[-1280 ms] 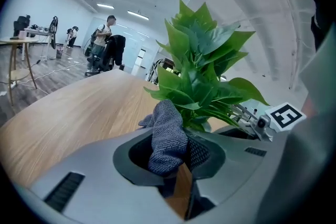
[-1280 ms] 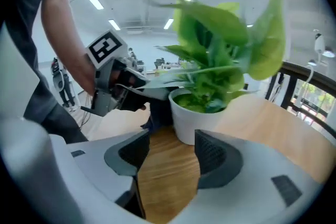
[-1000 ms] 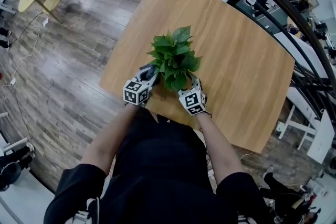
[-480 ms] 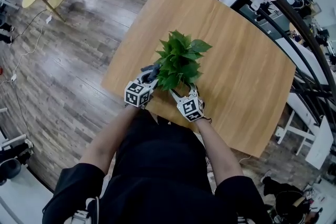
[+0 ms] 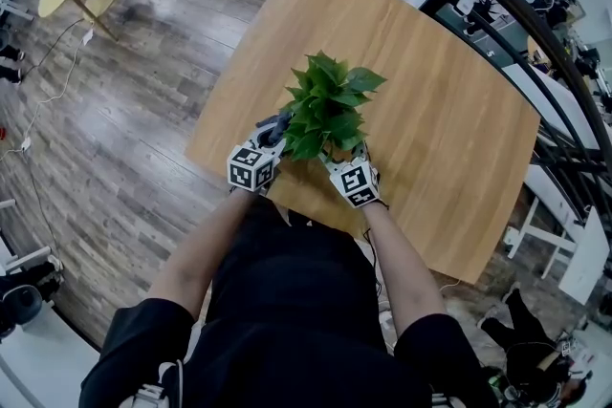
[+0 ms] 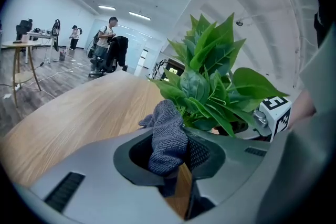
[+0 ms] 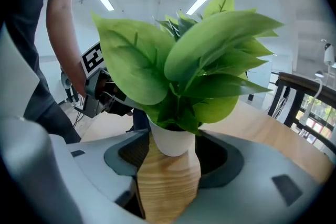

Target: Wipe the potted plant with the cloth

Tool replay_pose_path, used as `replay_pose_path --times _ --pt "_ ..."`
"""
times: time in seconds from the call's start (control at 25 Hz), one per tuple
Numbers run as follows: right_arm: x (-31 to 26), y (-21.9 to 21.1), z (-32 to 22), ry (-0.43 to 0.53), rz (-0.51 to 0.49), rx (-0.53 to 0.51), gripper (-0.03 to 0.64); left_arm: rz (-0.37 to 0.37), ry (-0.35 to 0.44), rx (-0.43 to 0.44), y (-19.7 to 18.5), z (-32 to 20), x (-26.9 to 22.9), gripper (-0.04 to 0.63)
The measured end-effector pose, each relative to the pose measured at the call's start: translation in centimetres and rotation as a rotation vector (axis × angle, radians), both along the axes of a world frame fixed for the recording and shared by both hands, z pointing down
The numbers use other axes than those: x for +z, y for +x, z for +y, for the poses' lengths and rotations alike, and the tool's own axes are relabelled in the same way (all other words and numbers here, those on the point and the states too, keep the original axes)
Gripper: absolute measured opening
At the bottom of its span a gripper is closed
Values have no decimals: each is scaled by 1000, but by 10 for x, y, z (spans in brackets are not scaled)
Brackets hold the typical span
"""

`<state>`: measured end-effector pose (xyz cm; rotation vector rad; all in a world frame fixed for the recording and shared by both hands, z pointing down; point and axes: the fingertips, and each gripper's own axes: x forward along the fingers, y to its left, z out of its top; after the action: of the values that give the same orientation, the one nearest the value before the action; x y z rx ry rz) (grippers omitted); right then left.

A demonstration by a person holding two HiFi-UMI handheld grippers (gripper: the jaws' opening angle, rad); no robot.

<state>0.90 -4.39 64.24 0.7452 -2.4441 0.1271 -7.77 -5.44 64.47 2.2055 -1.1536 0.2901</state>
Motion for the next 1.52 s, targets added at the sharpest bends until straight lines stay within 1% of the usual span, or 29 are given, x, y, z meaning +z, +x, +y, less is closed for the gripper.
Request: replay_pose_path --times 0.12,0.28,0.32,0.36,0.48,0.52,0.56,0.64,0.76,0.88,1.04,1.28,1.4,1.52 --pt "1 -6 10 -8 -19 5 258 4 -1 -6 -2 1 1 109" --pt "-2 -15 28 -15 -28 -37 258 13 -4 -15 -4 3 1 109" --pt "-3 -15 31 -18 -30 -33 258 16 -4 -17 -5 4 1 109" --pt "-1 -12 30 -26 -32 -9 258 17 -3 -19 -6 4 1 109" --pt "8 5 14 -59 -30 107 258 23 1 -24 -9 4 0 109" --pt "10 9 8 -56 -22 123 258 27 3 -25 -9 4 0 109" --pt "11 11 3 -46 -12 122 258 31 5 -23 -8 5 0 109" --pt "9 8 -2 -40 1 87 258 35 10 -12 -6 7 -1 109" --pt "11 -3 0 -96 -7 36 258 29 18 31 -1 11 -3 109" --pt "12 -5 0 -86 20 30 258 8 33 68 4 16 -4 109" --pt "12 -7 7 -80 13 32 258 -3 42 70 3 17 1 109" --pt "11 -10 27 -71 16 -10 258 5 42 31 -4 8 -2 109" --pt "11 -11 34 -70 27 -27 258 8 49 41 -5 11 -3 109" --pt "12 -9 31 -74 34 -19 258 22 61 55 -2 15 -5 109"
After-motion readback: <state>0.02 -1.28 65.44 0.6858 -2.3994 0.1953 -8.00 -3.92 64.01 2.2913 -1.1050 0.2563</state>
